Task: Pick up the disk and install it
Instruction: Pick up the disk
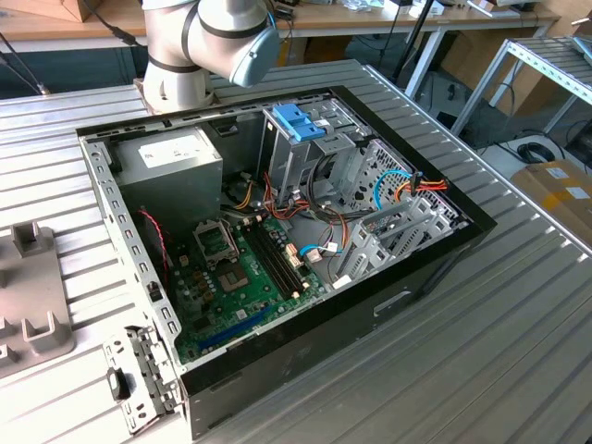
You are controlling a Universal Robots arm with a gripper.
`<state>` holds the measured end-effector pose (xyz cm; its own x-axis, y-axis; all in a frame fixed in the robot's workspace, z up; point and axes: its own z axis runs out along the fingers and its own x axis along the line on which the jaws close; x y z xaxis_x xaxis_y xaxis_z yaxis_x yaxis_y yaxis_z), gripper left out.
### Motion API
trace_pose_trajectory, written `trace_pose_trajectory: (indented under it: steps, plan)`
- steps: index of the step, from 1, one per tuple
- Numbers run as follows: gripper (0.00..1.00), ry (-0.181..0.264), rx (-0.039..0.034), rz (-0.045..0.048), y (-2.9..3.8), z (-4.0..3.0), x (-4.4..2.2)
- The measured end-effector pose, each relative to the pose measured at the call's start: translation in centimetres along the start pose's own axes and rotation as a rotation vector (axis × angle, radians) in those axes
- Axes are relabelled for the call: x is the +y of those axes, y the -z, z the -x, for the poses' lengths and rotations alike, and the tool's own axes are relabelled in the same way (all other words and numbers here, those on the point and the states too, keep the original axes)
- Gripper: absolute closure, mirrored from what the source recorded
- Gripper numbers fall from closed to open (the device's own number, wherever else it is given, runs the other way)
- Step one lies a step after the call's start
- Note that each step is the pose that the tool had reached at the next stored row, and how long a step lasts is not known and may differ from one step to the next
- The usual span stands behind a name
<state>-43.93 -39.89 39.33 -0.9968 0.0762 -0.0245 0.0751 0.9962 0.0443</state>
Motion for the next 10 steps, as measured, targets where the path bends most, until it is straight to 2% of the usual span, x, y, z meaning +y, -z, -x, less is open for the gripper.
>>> trace_pose_trajectory:
  steps: [1, 2, 4, 7, 10]
  plan:
    - [0.83, 0.0, 0.0, 0.0, 0.0, -0.01, 0.0]
    - [0.83, 0.0, 0.0, 0.0, 0.0, -0.01, 0.0]
    - [0.7, 0.0, 0.0, 0.0, 0.0, -0.03, 0.0]
    - [0.7, 0.001, 0.0, 0.0001, 0.0, -0.05, 0.0]
    - [0.7, 0.038, 0.0017, 0.0009, 0.0, -0.05, 0.0]
